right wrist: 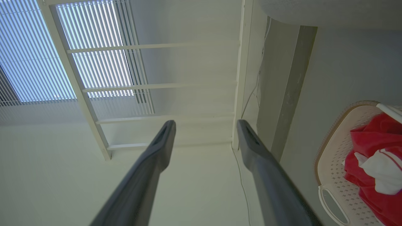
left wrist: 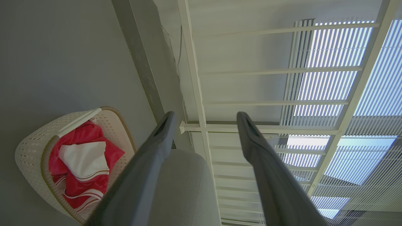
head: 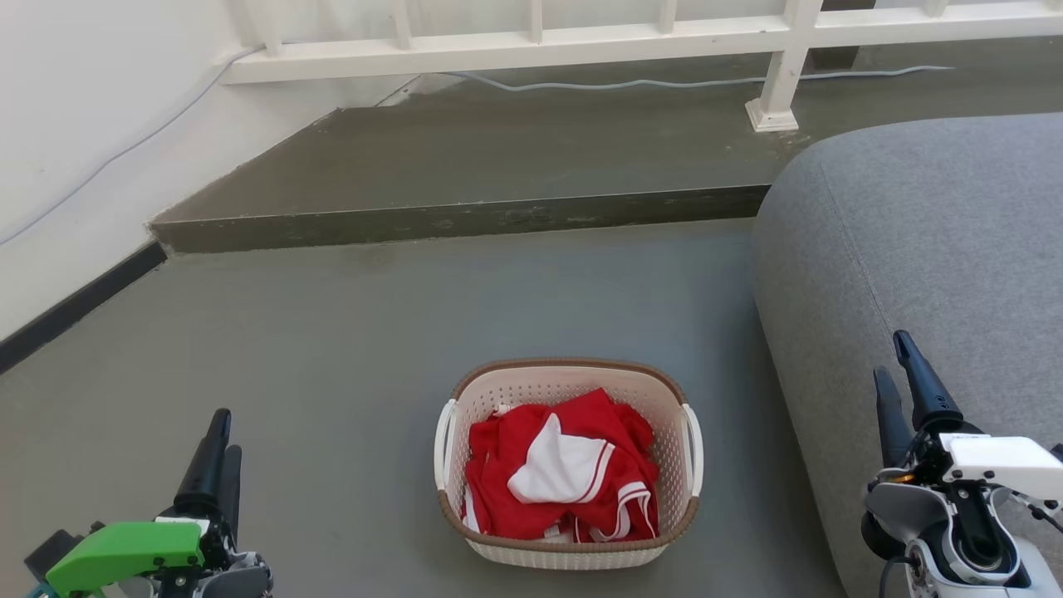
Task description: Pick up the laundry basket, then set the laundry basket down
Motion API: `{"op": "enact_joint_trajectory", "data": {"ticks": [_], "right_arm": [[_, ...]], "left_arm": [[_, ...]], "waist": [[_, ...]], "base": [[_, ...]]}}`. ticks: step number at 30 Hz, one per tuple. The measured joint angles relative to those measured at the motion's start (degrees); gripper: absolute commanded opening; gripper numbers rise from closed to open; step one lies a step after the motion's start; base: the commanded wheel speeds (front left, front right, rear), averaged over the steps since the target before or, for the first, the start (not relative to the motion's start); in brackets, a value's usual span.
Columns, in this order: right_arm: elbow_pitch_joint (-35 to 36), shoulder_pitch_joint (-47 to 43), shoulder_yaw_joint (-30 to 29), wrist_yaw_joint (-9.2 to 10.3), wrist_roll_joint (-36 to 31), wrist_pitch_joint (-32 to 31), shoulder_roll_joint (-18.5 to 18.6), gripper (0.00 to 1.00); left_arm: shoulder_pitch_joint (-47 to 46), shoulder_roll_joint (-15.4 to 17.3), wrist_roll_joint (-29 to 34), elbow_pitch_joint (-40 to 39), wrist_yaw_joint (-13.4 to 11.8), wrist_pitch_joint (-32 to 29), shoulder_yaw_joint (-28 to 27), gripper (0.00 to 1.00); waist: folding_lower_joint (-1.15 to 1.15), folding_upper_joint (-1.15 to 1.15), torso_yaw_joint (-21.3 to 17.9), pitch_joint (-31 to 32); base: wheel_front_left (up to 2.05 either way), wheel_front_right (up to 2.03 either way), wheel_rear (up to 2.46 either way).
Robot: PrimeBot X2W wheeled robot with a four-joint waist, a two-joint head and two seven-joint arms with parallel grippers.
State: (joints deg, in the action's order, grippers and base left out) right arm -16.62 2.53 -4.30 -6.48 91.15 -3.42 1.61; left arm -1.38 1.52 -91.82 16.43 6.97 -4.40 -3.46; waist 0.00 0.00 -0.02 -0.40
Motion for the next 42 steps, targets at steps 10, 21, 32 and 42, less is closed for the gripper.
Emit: {"op": "enact_joint_trajectory", "data": {"ticks": [10,21,32,42], "right_arm": [[1.38,0.2,2.55,-0.01,-3.67,2.46,0.21,1.0],[2.09,0.47,5.28,-0.02,-10.57,4.94,1.7,1.0],[1.89,0.59,6.92,-0.02,-19.96,7.02,2.57,1.0],[2.16,1.75,8.54,1.09,-30.99,8.94,3.55,1.0]], "left_arm": [[-0.14,0.7,3.91,-2.18,0.0,2.12,1.77,1.0],[-0.2,3.15,11.29,-3.61,0.0,5.43,5.3,1.0],[-1.0,5.54,22.6,-3.91,0.01,7.84,8.78,1.0],[-1.43,6.34,34.9,-4.47,0.0,9.64,8.88,1.0]], "waist": [[0.0,0.0,-0.06,-0.16],[0.0,0.0,-0.2,-0.34],[0.0,0.0,-0.34,-0.35],[0.0,0.0,-0.49,-0.42]], "base": [[0.0,0.0,0.0],[0.0,0.0,0.0],[0.0,0.0,0.0],[0.0,0.0,0.0]]}}
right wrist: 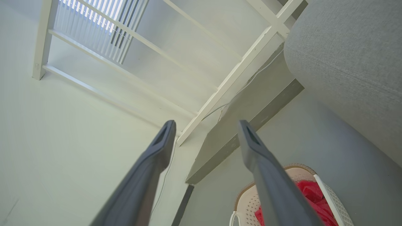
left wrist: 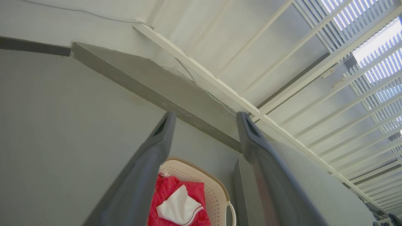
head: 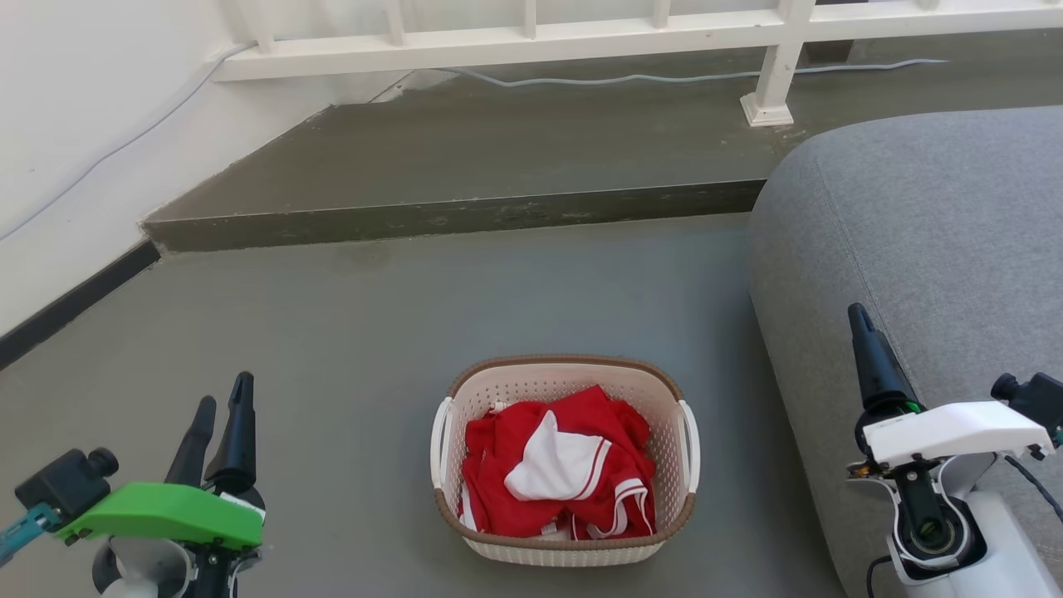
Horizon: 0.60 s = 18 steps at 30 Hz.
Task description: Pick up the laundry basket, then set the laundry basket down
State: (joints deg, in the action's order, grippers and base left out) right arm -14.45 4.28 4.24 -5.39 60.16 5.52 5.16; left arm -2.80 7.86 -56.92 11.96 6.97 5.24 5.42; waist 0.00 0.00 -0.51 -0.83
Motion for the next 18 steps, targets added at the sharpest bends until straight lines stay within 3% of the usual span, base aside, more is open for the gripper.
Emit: {"op": "enact_joint_trajectory", "data": {"ticks": [18], "right_arm": [[0.62,0.27,4.28,2.58,-19.0,3.25,0.34,1.0]], "left_arm": [[-0.96,-0.48,17.88,-1.87,-0.7,3.67,1.62,1.0]], "waist": [[0.0,0.0,0.11,-0.26]], "base": [[0.0,0.0,0.0]]}}
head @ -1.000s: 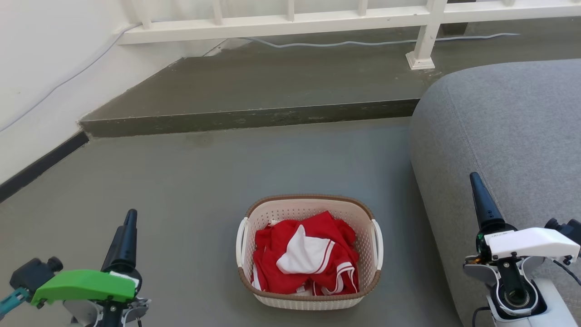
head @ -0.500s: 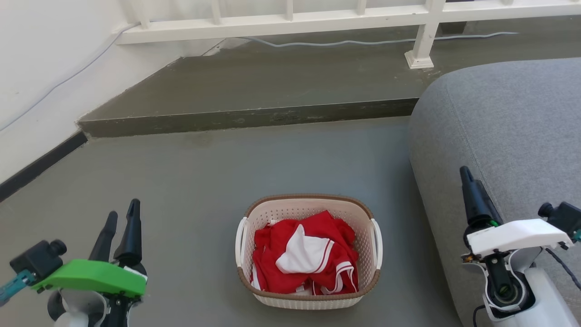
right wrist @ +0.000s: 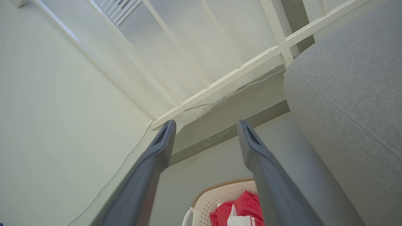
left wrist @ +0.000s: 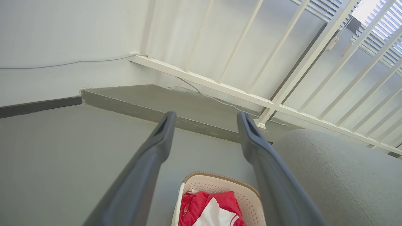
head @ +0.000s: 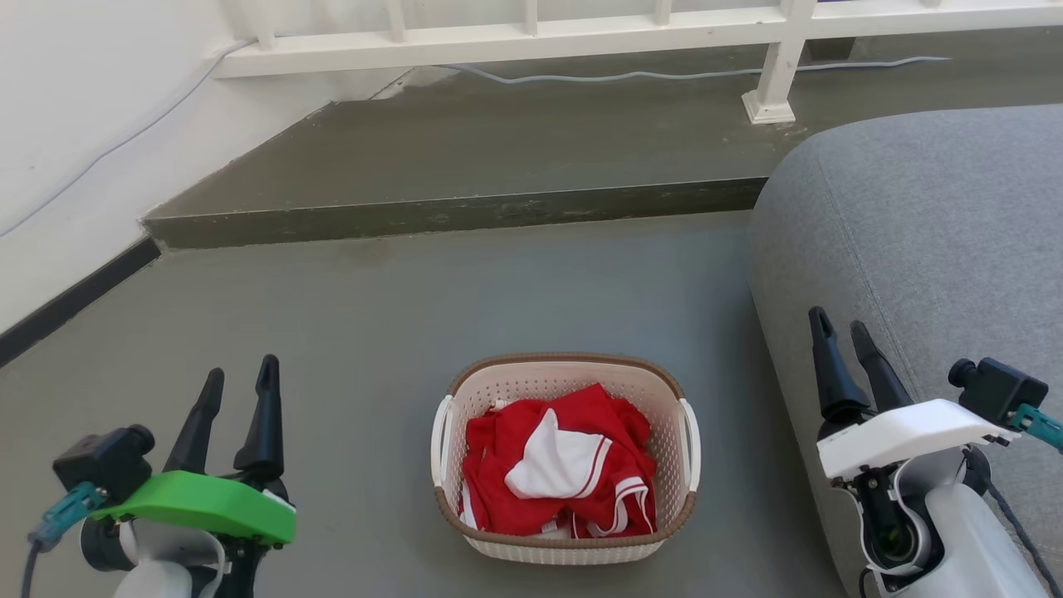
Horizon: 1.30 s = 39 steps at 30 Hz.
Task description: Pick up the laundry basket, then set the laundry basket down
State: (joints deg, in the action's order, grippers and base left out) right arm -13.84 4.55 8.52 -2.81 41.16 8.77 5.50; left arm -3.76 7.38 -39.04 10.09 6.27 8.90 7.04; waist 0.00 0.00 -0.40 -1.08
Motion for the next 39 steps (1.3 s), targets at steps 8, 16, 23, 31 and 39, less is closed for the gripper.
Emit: {"op": "enact_joint_trajectory", "data": {"ticks": [8,16,23,31,39], "right_arm": [[0.16,0.84,1.4,0.48,-7.08,1.71,-0.01,1.0],[0.32,0.91,2.55,1.15,-13.67,3.28,-0.09,1.0],[0.51,0.91,3.22,1.41,-18.89,4.39,-0.19,1.0],[0.57,0.91,3.77,1.41,-23.24,5.5,-0.31,1.0],[0.55,0.92,3.35,1.33,-23.56,5.5,-0.7,1.0]], "left_arm": [[-0.02,-1.05,6.09,-0.52,0.01,1.52,0.13,1.0],[-0.07,-1.48,12.17,-1.36,0.01,3.26,0.05,1.0],[-0.09,-1.68,17.17,-1.4,0.13,4.49,-0.05,1.0],[-0.14,-2.53,20.67,-1.54,0.29,5.35,-0.37,1.0],[-0.18,-2.8,20.68,-1.49,0.41,5.36,-1.15,1.0]], "waist": [[0.0,0.0,-0.26,-0.06],[0.0,0.0,-0.54,-0.07],[0.0,0.0,-0.62,-0.05],[0.0,0.0,-0.62,-0.04],[0.0,0.0,-0.62,0.03]], "base": [[0.0,0.0,0.0],[0.0,0.0,0.0],[0.0,0.0,0.0],[0.0,0.0,0.0],[0.0,0.0,0.0]]}}
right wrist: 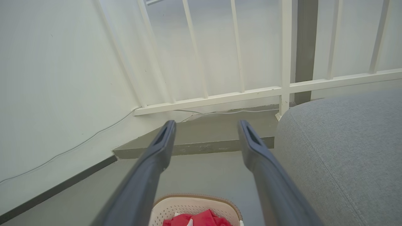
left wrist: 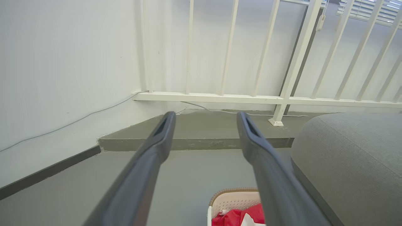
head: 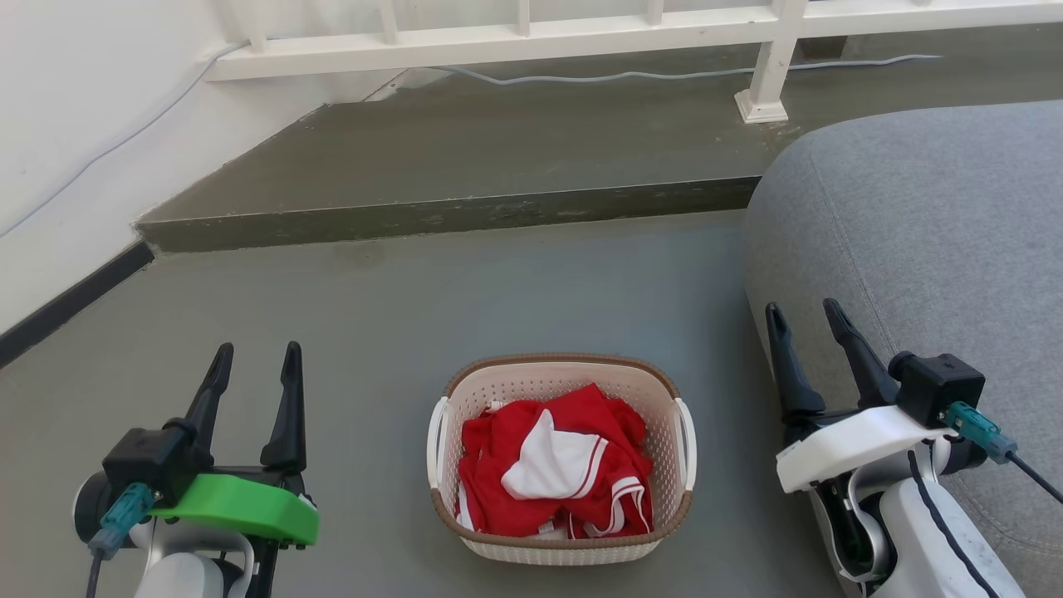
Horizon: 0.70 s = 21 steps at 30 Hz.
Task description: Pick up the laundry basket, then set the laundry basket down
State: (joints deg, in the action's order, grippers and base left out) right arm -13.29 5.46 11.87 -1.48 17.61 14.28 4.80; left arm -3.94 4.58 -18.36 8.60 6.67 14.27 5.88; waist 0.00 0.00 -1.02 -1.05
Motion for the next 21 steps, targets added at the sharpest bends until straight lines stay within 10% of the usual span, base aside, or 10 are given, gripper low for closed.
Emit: {"op": "enact_joint_trajectory", "data": {"ticks": [21], "right_arm": [[-0.14,0.0,-0.58,-0.81,-1.07,0.0,-0.94,1.0]], "left_arm": [[-0.77,-0.51,0.49,0.2,0.38,0.0,-0.59,1.0]], "waist": [[0.0,0.0,-0.37,-0.96]], "base": [[0.0,0.0,0.0]]}}
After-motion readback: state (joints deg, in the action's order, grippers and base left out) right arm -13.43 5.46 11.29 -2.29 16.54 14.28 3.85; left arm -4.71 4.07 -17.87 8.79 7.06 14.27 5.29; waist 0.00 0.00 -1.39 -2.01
